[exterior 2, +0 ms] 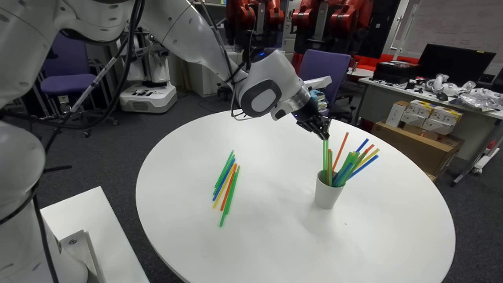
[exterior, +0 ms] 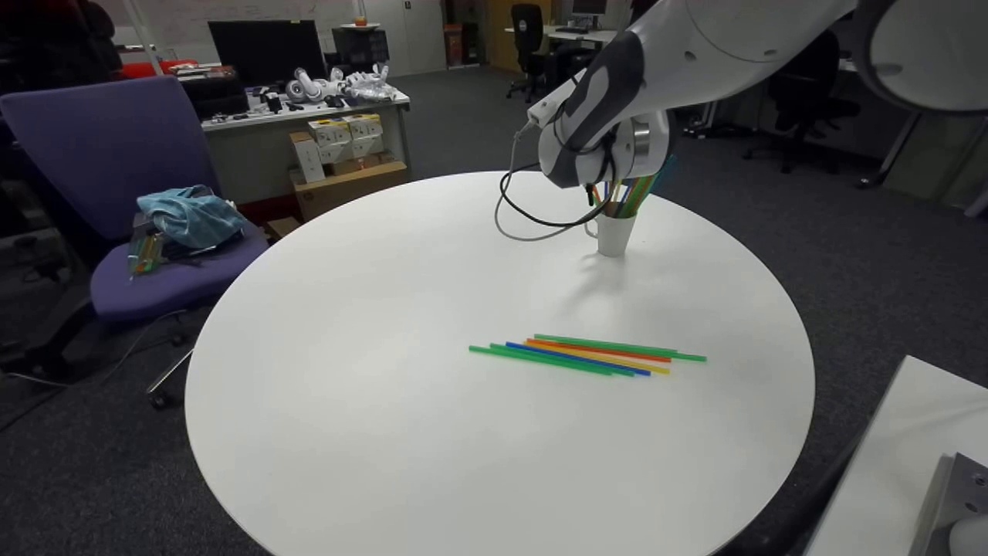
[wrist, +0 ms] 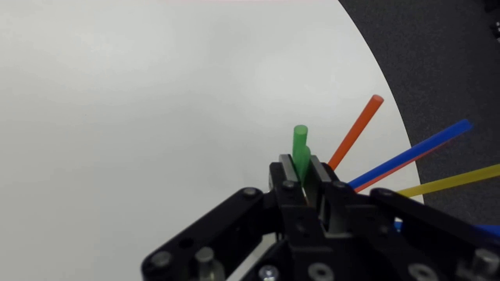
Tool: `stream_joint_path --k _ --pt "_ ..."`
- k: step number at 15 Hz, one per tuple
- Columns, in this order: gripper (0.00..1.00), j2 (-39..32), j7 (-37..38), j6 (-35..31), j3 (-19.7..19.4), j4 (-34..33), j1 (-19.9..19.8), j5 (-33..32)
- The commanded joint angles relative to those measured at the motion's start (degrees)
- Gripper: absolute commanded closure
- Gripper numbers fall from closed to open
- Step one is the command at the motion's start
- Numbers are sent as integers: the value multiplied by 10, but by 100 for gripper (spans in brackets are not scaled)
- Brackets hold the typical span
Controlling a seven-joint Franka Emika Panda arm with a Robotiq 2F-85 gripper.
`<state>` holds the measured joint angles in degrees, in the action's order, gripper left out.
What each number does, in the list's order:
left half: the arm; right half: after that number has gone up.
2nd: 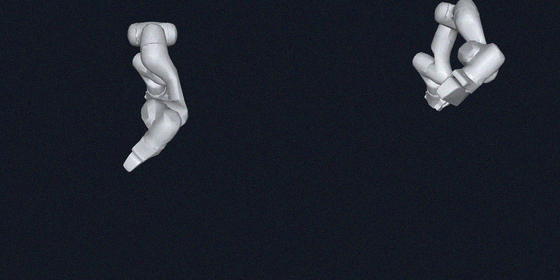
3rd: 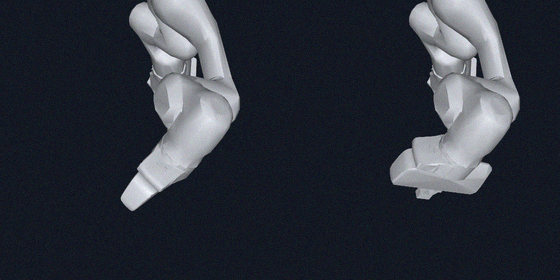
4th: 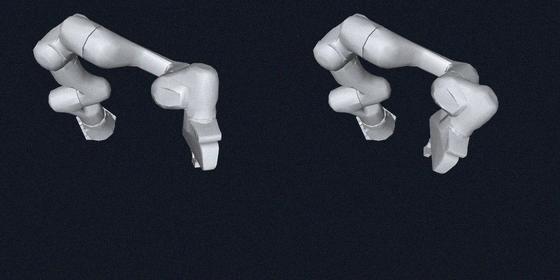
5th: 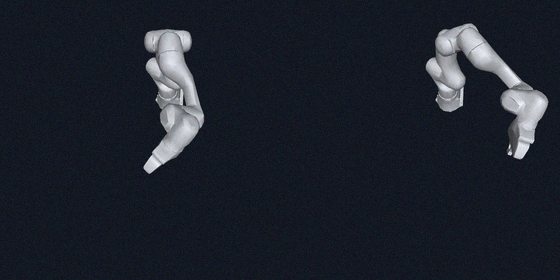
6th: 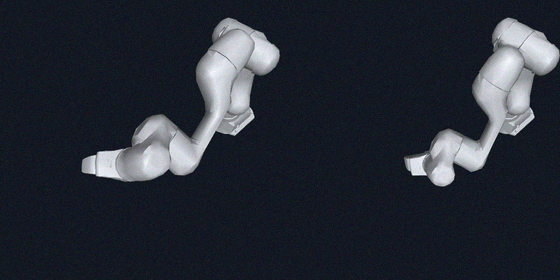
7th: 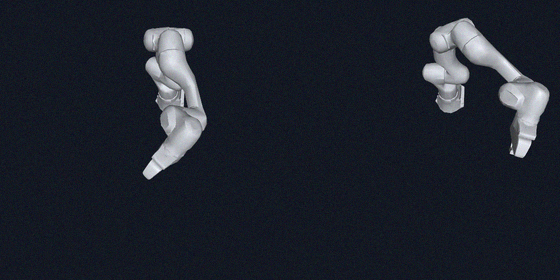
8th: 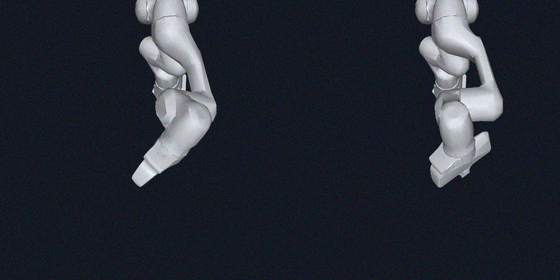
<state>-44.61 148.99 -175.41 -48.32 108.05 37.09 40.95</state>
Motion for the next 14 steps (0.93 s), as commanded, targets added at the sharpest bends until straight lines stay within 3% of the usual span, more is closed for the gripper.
stream_joint_path --k 1,4,5,6,14 --pt "100 -8 0 5 -13 -10 0 16" --pt "100 -10 0 8 -18 -10 2 20" --pt "82 -11 0 9 -19 -10 2 20" --pt "72 -11 0 10 -20 -10 3 21" --pt "14 -7 0 21 -24 -7 4 20"
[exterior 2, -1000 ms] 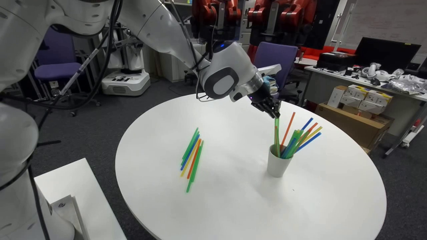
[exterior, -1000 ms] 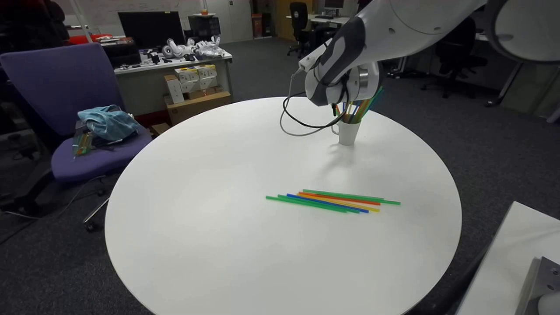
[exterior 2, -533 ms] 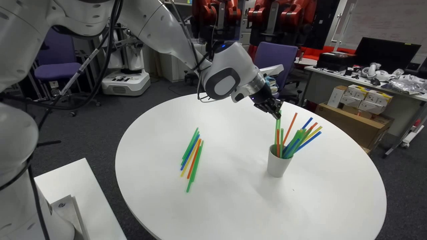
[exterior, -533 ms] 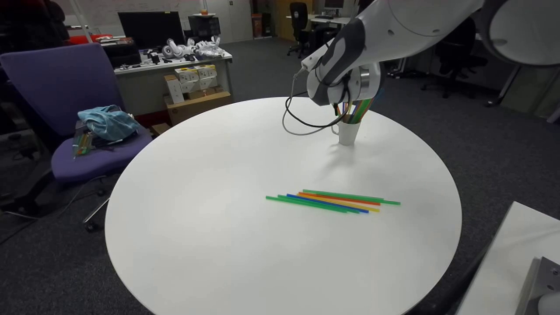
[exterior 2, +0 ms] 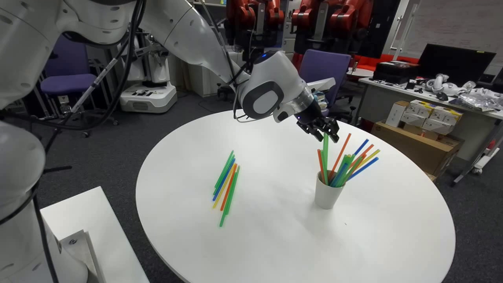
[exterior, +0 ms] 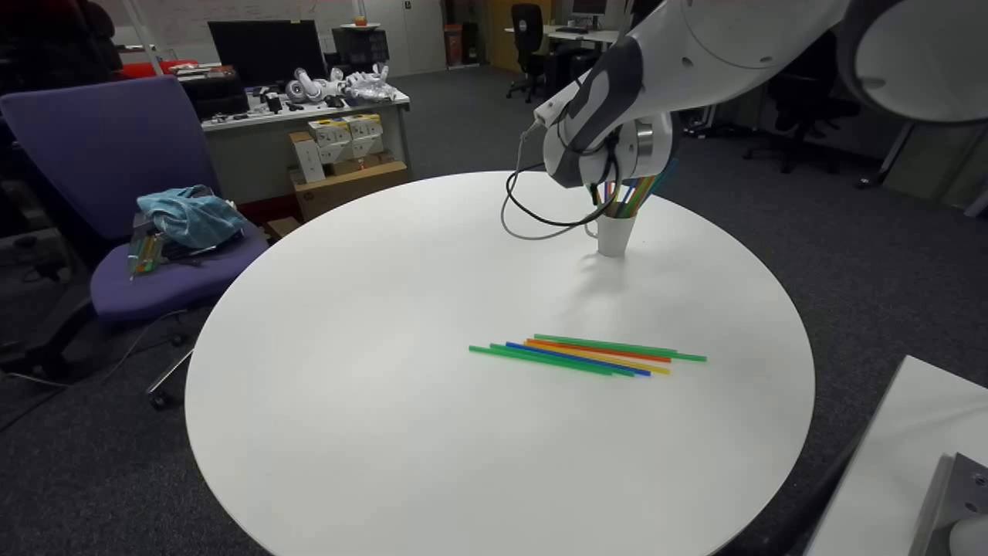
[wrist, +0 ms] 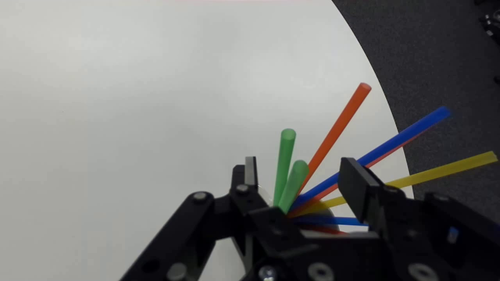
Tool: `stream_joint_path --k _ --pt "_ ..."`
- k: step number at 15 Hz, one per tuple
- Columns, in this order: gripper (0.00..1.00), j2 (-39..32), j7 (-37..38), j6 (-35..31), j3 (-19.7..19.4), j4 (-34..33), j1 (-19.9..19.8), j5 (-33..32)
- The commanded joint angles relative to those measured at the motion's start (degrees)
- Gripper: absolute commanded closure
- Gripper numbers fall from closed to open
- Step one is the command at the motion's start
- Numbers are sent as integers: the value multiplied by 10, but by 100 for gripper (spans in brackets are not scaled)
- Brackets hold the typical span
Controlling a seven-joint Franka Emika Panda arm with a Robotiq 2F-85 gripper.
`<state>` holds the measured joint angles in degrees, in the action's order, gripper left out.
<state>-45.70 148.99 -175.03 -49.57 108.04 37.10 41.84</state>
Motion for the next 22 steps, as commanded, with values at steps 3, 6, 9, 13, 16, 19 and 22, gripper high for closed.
stream_joint_path --k 3,6,9,13,16,19,22 --pt "2 16 0 18 -8 -1 2 2" --pt "2 43 -22 30 6 13 -5 -5" --pt "3 68 -44 52 18 23 -14 -2" --pt "6 89 -59 67 9 36 -11 -1" --pt "28 103 -67 73 7 42 -11 -2" --pt "51 108 -71 95 5 41 -13 -5" --pt "73 111 -71 114 2 39 -13 -7"
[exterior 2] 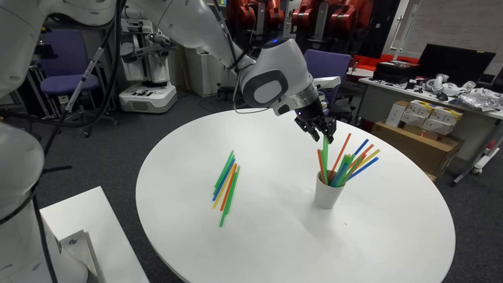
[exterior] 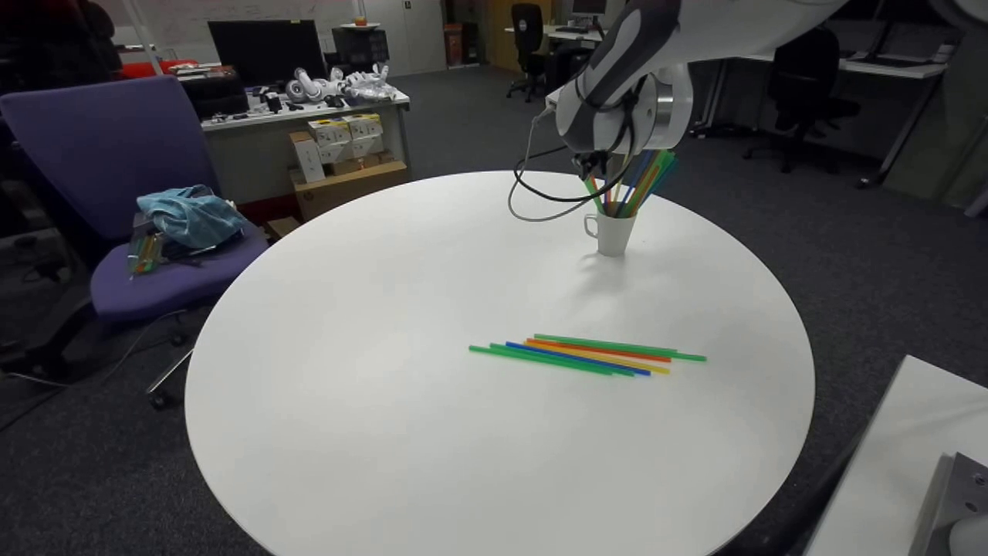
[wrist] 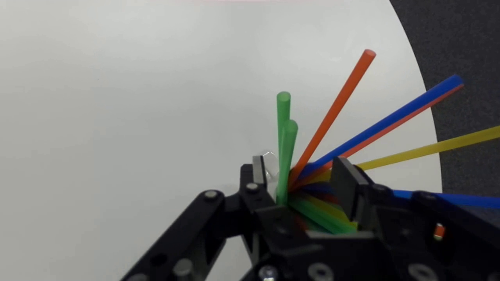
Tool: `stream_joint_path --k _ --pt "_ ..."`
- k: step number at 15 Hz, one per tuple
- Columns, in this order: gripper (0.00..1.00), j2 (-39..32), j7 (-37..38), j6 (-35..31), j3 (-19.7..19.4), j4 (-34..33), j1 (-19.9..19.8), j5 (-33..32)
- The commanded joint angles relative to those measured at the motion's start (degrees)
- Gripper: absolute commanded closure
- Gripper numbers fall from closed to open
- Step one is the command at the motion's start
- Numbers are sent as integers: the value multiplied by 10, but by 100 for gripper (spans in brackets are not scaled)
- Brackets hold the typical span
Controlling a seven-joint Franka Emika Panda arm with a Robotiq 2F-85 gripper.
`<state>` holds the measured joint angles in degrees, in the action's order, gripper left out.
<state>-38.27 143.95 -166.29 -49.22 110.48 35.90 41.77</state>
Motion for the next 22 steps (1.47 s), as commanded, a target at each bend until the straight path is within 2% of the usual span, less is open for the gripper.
stream_joint_path --k 1,2,3,4,5,6,8,13,14,16,22 --pt "69 61 20 13 34 21 -35 -76" --pt "39 63 25 17 37 20 -39 -96" --pt "43 67 41 18 47 20 -50 -125" --pt "86 74 55 18 57 21 -61 -153" --pt "87 81 70 17 68 22 -73 -181" --pt "88 68 35 31 45 16 -52 -137" --pt "99 74 34 34 47 17 -56 -140" --pt "100 78 35 39 47 17 -56 -140" --pt "74 79 34 39 47 18 -56 -140" --pt "65 79 34 39 47 18 -55 -141" --pt "22 74 32 41 55 13 -59 -139"
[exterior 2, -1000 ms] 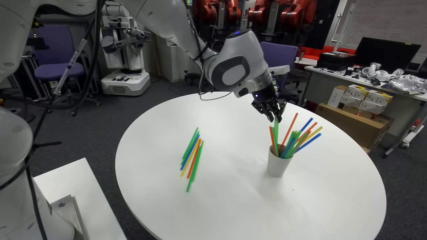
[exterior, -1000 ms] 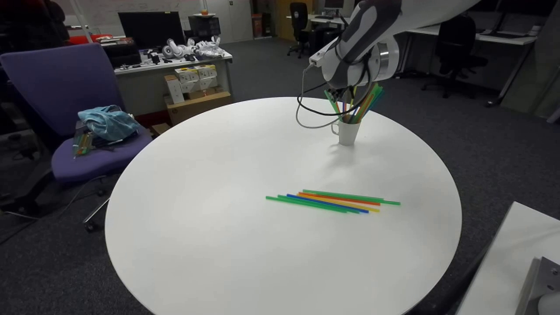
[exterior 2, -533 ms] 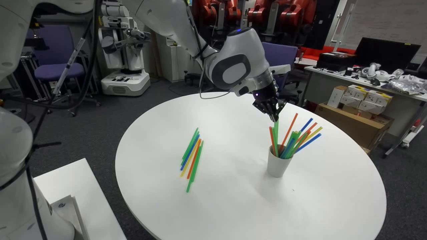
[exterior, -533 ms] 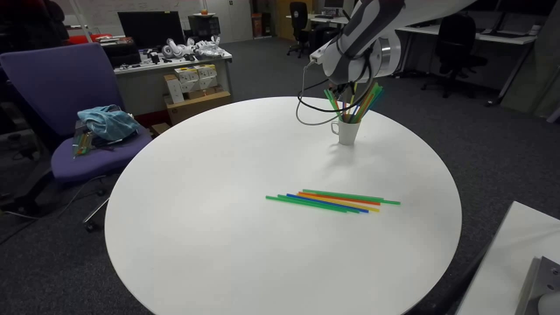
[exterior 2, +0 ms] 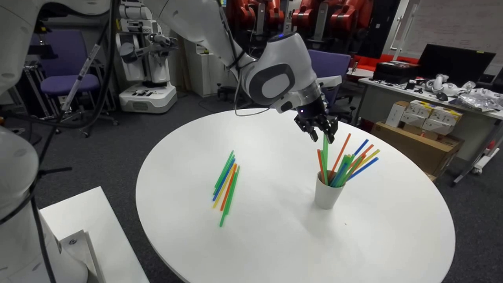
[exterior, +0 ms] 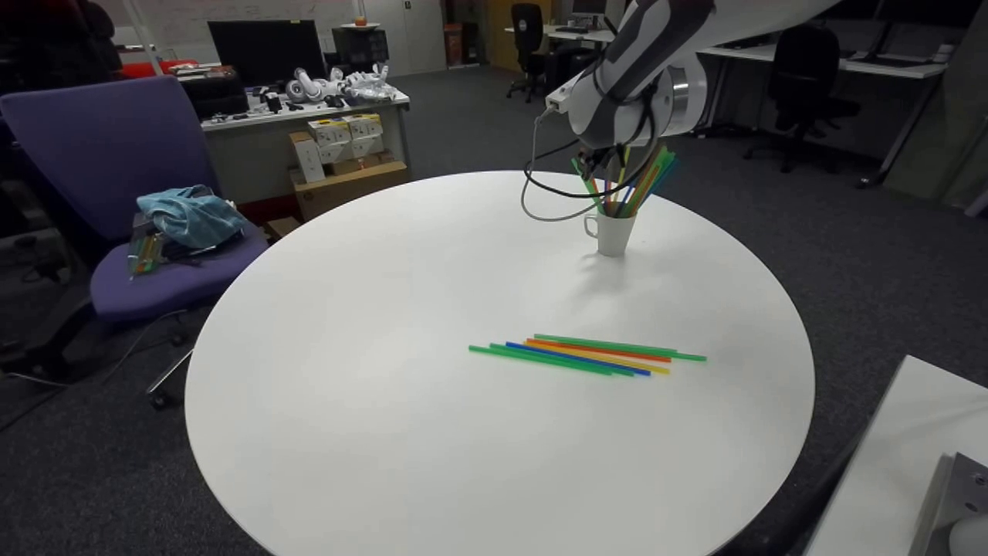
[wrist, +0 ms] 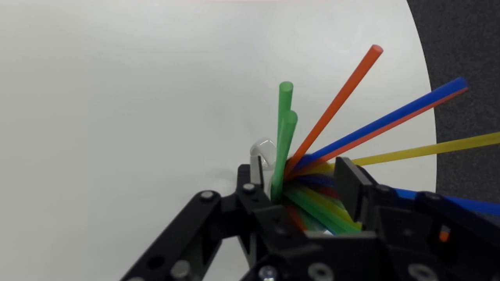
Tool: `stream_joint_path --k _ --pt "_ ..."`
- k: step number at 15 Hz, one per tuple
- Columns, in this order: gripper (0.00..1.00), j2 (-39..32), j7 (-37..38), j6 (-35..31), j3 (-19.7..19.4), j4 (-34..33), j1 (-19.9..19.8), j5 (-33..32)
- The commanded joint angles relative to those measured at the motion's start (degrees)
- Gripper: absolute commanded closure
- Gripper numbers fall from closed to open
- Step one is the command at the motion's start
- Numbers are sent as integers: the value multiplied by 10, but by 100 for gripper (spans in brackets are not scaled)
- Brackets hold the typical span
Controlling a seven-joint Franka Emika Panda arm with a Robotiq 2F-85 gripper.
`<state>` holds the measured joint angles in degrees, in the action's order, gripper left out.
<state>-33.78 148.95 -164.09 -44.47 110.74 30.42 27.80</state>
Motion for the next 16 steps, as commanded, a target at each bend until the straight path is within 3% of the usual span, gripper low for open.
stream_joint_path --k 1,3,13,14,15,16 --pt "13 29 -17 19 8 10 -5 1" --pt "0 30 -18 17 10 10 -6 2" --pt "3 38 -33 -30 47 18 -29 29" --pt "3 58 11 -49 91 24 -71 -36" --pt "3 40 -31 -47 65 18 -43 22" --pt "3 43 -32 -56 78 19 -55 22"
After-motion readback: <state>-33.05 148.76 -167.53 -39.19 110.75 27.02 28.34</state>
